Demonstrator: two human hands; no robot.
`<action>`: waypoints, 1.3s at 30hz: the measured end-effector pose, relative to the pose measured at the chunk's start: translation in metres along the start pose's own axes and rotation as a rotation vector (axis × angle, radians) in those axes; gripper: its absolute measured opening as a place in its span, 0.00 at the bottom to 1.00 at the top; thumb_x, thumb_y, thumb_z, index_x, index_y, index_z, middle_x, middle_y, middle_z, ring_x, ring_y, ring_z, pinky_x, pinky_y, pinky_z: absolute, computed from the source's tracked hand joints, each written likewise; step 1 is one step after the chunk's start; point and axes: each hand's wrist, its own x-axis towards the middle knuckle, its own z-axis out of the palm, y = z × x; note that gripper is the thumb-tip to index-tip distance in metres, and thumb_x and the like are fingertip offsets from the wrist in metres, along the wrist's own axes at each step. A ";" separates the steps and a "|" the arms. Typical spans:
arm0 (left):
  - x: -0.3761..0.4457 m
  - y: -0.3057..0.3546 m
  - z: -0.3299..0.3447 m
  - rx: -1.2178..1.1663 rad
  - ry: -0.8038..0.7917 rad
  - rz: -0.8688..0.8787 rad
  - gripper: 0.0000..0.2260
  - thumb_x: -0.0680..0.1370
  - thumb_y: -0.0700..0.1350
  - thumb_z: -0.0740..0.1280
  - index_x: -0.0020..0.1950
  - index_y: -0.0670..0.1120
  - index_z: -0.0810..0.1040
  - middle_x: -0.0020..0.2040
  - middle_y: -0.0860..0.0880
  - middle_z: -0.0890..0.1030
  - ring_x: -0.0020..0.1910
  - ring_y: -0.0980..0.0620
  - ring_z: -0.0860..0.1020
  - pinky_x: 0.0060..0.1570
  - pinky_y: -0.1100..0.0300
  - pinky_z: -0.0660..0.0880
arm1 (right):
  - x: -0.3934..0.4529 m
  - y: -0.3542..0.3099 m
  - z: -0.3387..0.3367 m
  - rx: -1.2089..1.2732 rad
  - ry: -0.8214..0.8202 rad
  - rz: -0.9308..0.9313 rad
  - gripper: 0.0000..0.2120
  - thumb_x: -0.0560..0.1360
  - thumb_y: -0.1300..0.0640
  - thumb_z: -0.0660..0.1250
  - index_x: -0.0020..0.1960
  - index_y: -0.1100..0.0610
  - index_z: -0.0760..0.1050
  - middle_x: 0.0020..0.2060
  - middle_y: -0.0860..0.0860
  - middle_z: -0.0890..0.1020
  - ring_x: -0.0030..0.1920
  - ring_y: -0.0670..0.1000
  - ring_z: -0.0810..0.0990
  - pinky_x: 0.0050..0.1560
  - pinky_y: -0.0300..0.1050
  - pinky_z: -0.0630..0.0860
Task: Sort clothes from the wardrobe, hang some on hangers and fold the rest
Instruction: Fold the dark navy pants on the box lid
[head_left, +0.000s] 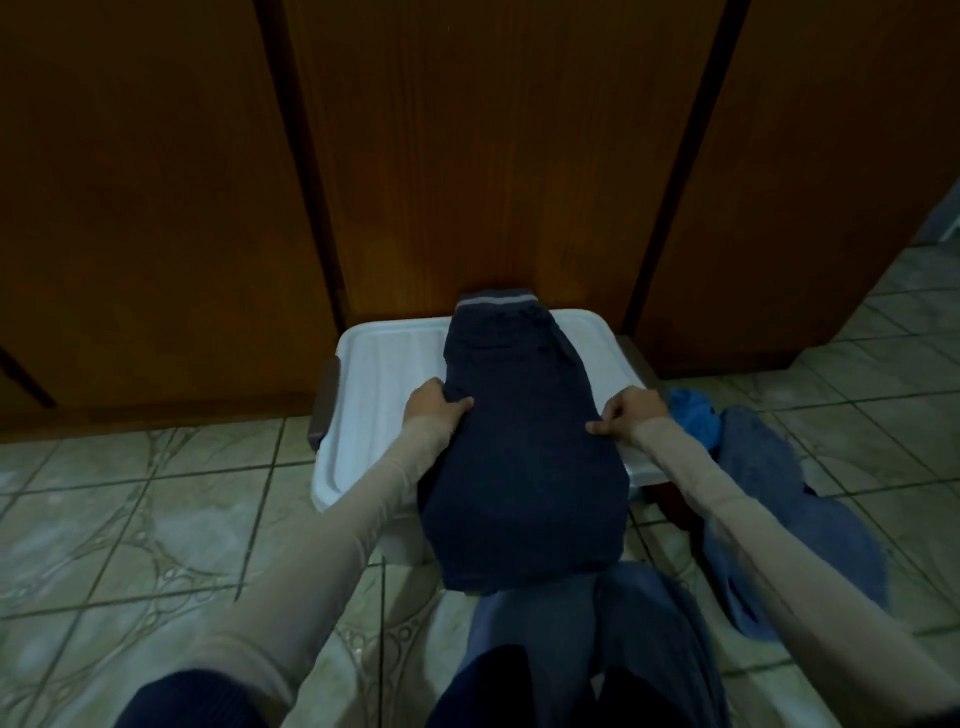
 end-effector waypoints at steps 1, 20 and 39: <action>-0.004 -0.005 0.002 0.107 0.047 0.067 0.16 0.78 0.49 0.65 0.60 0.40 0.70 0.57 0.41 0.77 0.54 0.42 0.75 0.47 0.57 0.69 | -0.004 0.001 0.004 -0.049 0.044 -0.055 0.11 0.70 0.54 0.74 0.38 0.56 0.72 0.40 0.54 0.79 0.48 0.56 0.79 0.50 0.49 0.75; -0.084 -0.028 -0.015 0.548 0.141 0.159 0.24 0.76 0.63 0.61 0.55 0.42 0.72 0.54 0.44 0.75 0.55 0.43 0.74 0.48 0.53 0.70 | -0.031 0.041 0.035 -0.017 0.208 -0.529 0.15 0.75 0.73 0.59 0.57 0.65 0.77 0.64 0.60 0.74 0.63 0.59 0.74 0.62 0.38 0.64; -0.053 -0.059 -0.037 0.473 -0.232 0.653 0.25 0.76 0.45 0.67 0.71 0.55 0.65 0.57 0.46 0.73 0.56 0.45 0.73 0.58 0.58 0.70 | -0.049 0.063 0.003 -0.228 -0.118 -0.643 0.29 0.73 0.58 0.70 0.71 0.53 0.64 0.71 0.50 0.66 0.68 0.47 0.67 0.65 0.30 0.56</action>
